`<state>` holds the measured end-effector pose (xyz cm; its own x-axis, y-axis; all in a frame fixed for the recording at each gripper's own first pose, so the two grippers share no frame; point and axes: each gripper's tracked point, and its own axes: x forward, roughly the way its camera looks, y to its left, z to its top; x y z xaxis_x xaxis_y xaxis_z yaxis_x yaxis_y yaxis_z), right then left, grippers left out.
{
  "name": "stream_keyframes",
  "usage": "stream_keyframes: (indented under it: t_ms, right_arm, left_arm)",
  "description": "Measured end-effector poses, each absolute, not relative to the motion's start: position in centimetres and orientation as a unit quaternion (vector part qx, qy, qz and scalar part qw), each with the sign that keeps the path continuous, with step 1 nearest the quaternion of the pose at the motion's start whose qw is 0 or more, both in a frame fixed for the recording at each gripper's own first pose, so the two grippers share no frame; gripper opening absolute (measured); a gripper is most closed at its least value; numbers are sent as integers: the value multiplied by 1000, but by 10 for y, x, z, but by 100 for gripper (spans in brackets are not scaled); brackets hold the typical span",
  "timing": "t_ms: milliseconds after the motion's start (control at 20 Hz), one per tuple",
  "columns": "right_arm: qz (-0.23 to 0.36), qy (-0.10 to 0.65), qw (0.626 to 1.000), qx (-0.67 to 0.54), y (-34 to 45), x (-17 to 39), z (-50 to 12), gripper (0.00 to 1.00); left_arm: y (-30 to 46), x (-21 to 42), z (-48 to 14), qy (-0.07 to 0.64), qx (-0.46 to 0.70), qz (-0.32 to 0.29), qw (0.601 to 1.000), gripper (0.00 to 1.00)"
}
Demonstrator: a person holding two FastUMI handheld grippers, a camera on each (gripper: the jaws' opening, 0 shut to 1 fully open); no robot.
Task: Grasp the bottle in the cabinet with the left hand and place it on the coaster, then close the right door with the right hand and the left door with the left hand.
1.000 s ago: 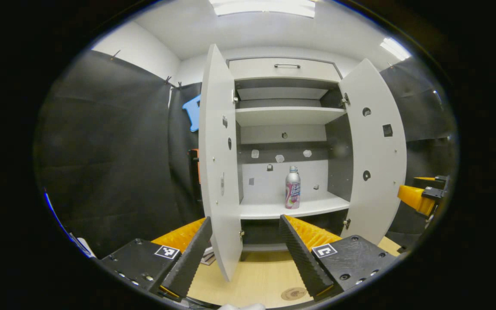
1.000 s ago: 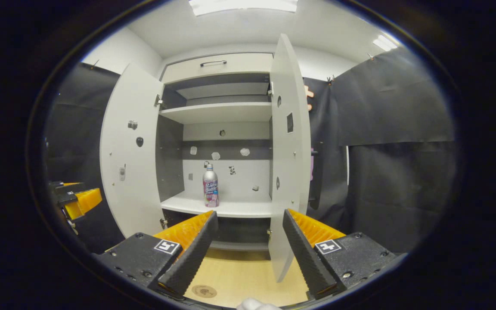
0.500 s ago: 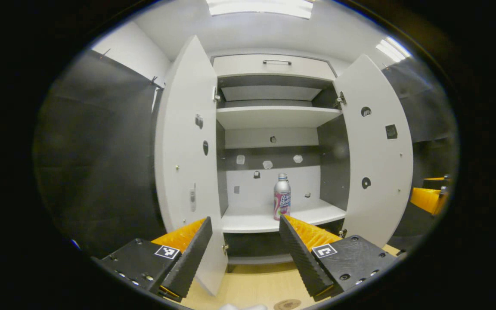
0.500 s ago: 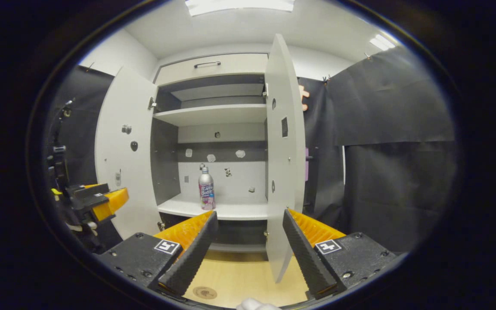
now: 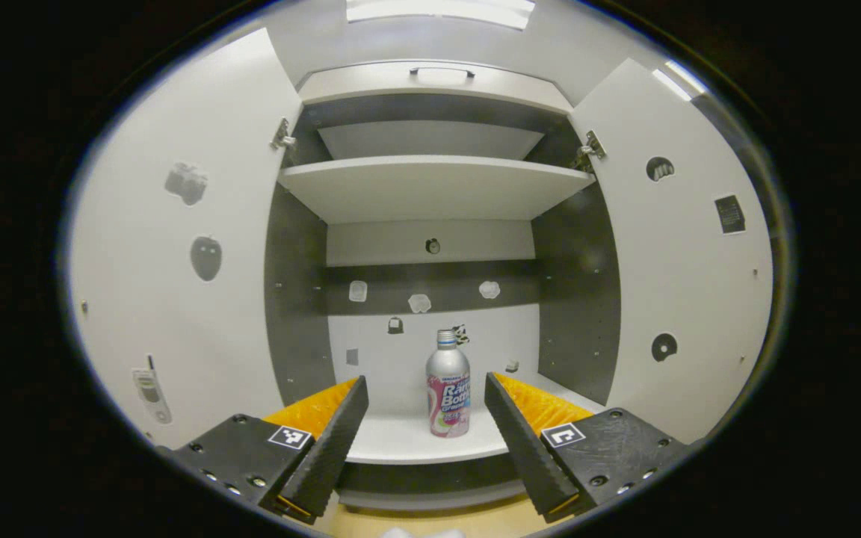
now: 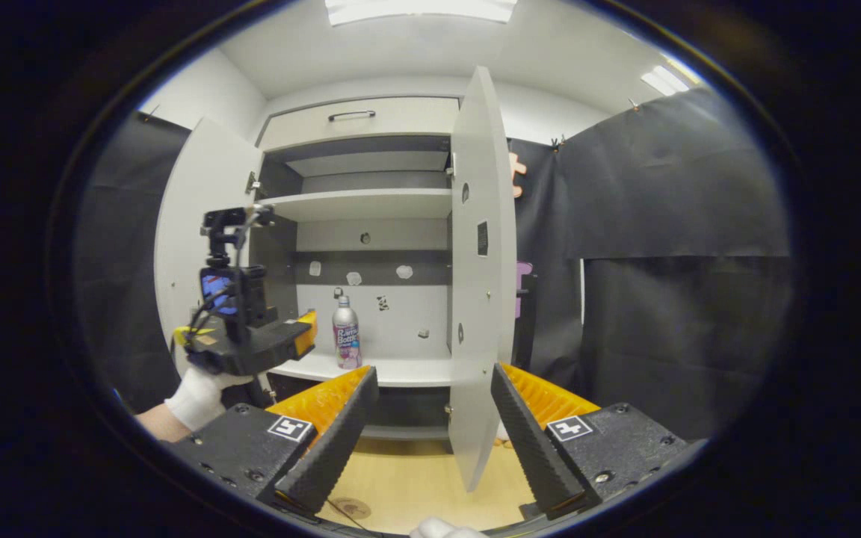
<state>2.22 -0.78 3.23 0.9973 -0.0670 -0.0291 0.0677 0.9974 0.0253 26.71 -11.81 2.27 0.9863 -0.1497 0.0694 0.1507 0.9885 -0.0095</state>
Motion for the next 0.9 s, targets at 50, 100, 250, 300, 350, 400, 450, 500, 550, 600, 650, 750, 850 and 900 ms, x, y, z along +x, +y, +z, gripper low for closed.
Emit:
stream_keyframes:
  t_ms: [50, 100, 250, 300, 350, 400, 450, 500, 550, 600, 650, 750, 850, 900]
  right_arm:
    - [-37, 14, 999, 10, -9, 22, 33, 99]
    - [-42, 14, 999, 7, -11, 22, 34, 99]
    - [-49, 22, 999, 3, -12, 23, 32, 99]
    - [-49, 25, 998, 2, -13, 23, 32, 99]
    - [-51, 27, 998, -1, -14, 25, 31, 99]
    - [-53, 30, 998, -3, -15, 27, 30, 99]
    - [-53, 34, 998, -5, -16, 29, 28, 99]
    - [-55, 37, 998, -7, -18, 30, 26, 99]
    - [-56, 39, 998, -7, -20, 31, 26, 99]
    - [-56, 40, 998, -8, -23, 33, 24, 99]
    - [-57, 43, 997, -10, -25, 34, 23, 99]
    - [-60, 46, 997, -16, -30, 35, 22, 99]
    - [-64, 45, 997, -14, -35, 34, 23, 99]
    - [-64, 44, 997, -11, -37, 33, 24, 99]
  left_arm:
    - [-125, 282, 22, -33, -8, -77, 996, 95]
    - [-131, 297, 22, -37, -11, -78, 996, 95]
    - [-145, 339, 7, -21, -9, -75, 997, 96]
    - [-146, 354, 2, -17, -5, -69, 997, 96]
    - [-148, 365, -1, -11, -3, -64, 998, 96]
    - [-150, 376, -6, -4, -3, -61, 998, 97]
    - [-151, 385, -9, -4, -5, -56, 998, 97]
    - [-151, 393, -14, 0, -6, -54, 999, 98]
    - [-150, 401, -21, 7, -5, -45, 999, 97]
    - [-150, 406, -28, 18, -7, -45, 999, 97]
    - [-153, 411, -37, 29, -7, -47, 998, 97]
    - [-154, 419, -42, 33, -8, -48, 998, 97]
    - [-157, 420, -43, 36, -12, -46, 998, 91]
    - [-157, 425, -45, 36, -14, -48, 998, 85]
